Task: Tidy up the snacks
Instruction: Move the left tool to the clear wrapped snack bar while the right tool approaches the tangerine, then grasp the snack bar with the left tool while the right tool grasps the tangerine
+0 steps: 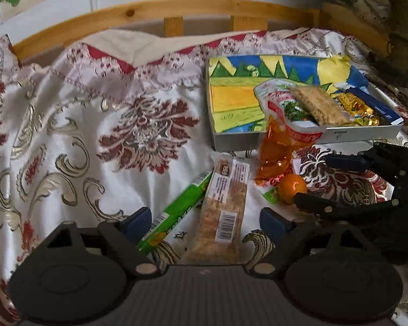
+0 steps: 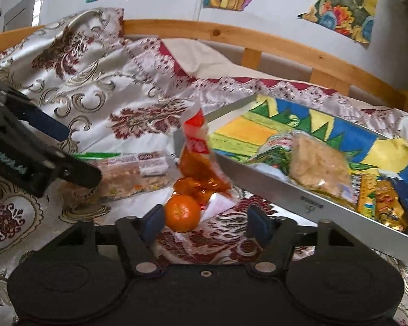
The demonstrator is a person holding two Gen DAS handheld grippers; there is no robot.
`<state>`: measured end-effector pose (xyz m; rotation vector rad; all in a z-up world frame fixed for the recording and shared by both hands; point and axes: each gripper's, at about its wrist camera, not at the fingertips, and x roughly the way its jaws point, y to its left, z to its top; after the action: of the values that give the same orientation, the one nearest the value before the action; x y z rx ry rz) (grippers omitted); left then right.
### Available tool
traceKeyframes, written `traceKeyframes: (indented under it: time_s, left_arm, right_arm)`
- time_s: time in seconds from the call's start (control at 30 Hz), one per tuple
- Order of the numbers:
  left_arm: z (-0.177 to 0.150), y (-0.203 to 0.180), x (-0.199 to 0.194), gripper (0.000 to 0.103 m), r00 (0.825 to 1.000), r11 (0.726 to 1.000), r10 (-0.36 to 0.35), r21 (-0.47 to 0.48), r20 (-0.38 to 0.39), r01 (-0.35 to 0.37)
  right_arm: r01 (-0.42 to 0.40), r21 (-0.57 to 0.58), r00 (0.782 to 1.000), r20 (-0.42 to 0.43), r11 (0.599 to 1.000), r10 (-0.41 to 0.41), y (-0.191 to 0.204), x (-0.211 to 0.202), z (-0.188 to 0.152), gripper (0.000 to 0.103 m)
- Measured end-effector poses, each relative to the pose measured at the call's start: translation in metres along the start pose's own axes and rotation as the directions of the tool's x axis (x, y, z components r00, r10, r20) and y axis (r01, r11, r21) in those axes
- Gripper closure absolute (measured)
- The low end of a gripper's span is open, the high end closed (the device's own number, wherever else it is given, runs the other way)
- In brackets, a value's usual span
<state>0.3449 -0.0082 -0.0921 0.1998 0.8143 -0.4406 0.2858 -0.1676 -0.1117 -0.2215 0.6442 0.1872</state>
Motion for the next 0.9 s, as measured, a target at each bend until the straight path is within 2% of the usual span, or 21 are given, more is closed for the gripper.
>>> traceKeyframes:
  time_s: [0.13,0.2,0.4,0.53,0.63,0.77,0.9]
  left_arm:
    - [-0.001,-0.003,0.008,0.029,1.000,1.000,0.006,0.026,-0.030,-0.005]
    - [0.000,-0.005,0.010,0.039,0.999,1.000,-0.009,0.025,-0.038,0.010]
    - [0.003,-0.008,0.016,0.052,0.998,0.999,-0.027,0.021,-0.054,0.028]
    - [0.004,-0.004,0.022,0.057,0.996,0.999,-0.049,-0.018,-0.071,0.048]
    - [0.004,-0.005,0.025,0.060,0.995,0.999,-0.050,-0.017,-0.085,0.048]
    - [0.003,-0.010,0.024,0.062,0.995,0.999,-0.037,-0.007,-0.090,0.036]
    - [0.004,-0.010,0.020,0.063,0.993,0.999,-0.041,-0.040,-0.110,0.037]
  right_arm:
    - [-0.022,-0.020,1.000,-0.007,1.000,0.022,0.004,0.005,-0.001,0.046]
    - [-0.030,-0.018,1.000,-0.007,0.999,0.030,0.004,0.006,0.000,0.047]
    - [-0.049,-0.019,0.999,-0.022,0.999,0.049,0.007,0.014,0.001,0.053]
    - [-0.052,-0.005,0.998,-0.026,0.999,0.052,0.006,0.016,0.000,0.058]
    - [-0.067,-0.006,0.997,-0.025,0.998,0.067,0.007,0.016,0.000,0.067]
    - [-0.065,-0.008,0.998,-0.021,0.998,0.065,0.008,0.015,0.000,0.068]
    - [-0.065,-0.003,0.998,-0.024,0.998,0.065,0.007,0.009,0.002,0.068]
